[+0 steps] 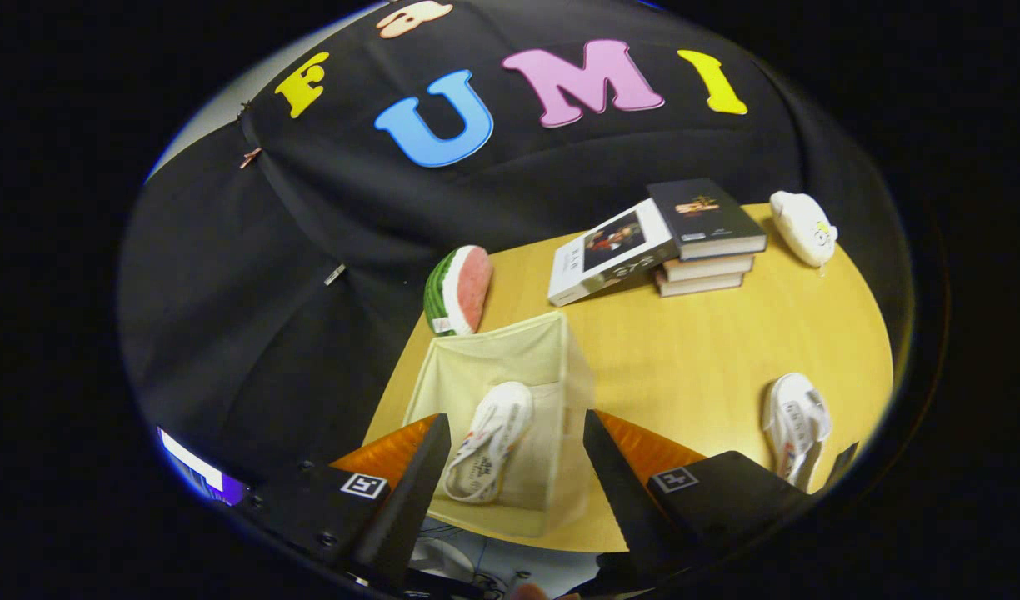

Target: Open the storage box then place both shoes into the box .Put the left shoe in first, then the right shoe, with the right side of both shoes facing outward in a uniform manner.

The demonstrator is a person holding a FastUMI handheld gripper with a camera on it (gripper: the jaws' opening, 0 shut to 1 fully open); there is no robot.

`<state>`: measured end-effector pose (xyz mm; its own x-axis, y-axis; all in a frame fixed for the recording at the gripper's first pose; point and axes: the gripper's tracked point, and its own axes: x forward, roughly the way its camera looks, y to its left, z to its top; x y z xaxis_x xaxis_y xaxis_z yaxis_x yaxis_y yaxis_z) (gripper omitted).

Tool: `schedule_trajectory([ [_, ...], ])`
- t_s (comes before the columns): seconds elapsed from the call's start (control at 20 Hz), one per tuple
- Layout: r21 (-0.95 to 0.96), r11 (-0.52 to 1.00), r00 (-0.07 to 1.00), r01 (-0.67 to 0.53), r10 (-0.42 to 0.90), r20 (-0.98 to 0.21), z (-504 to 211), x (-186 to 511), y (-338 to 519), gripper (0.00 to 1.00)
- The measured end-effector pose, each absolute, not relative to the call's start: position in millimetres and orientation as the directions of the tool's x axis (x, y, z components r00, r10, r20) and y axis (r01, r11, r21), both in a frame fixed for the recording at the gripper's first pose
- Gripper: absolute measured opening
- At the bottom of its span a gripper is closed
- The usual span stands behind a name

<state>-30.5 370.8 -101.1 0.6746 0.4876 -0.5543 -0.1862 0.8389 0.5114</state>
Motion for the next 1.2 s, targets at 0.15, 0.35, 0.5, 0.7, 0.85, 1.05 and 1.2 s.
schedule_trajectory([
  [0.15, 0.396, 0.902, 0.721, -0.17, 0.388, -0.575, -113.7, -38.1, 277.2, 0.99],
  [0.35, 0.22, 0.965, 0.745, -0.141, 0.25, -0.619, -149.7, -59.8, 175.6, 0.99],
  [0.5, 0.168, 0.979, 0.715, -0.114, 0.198, -0.67, -188.1, -77.4, 129.0, 0.99],
  [0.7, 0.164, 0.983, 0.655, -0.083, 0.178, -0.734, -240.4, -87.5, 98.1, 0.99],
  [0.85, 0.163, 0.981, 0.611, -0.106, 0.194, -0.768, -277.7, -93.4, 97.3, 0.99],
  [1.05, 0.152, 0.979, 0.549, -0.136, 0.202, -0.811, -319.9, -96.1, 104.6, 0.79],
  [1.2, 0.163, 0.978, 0.54, -0.129, 0.207, -0.816, -331.5, -86.8, 113.4, 0.74],
])
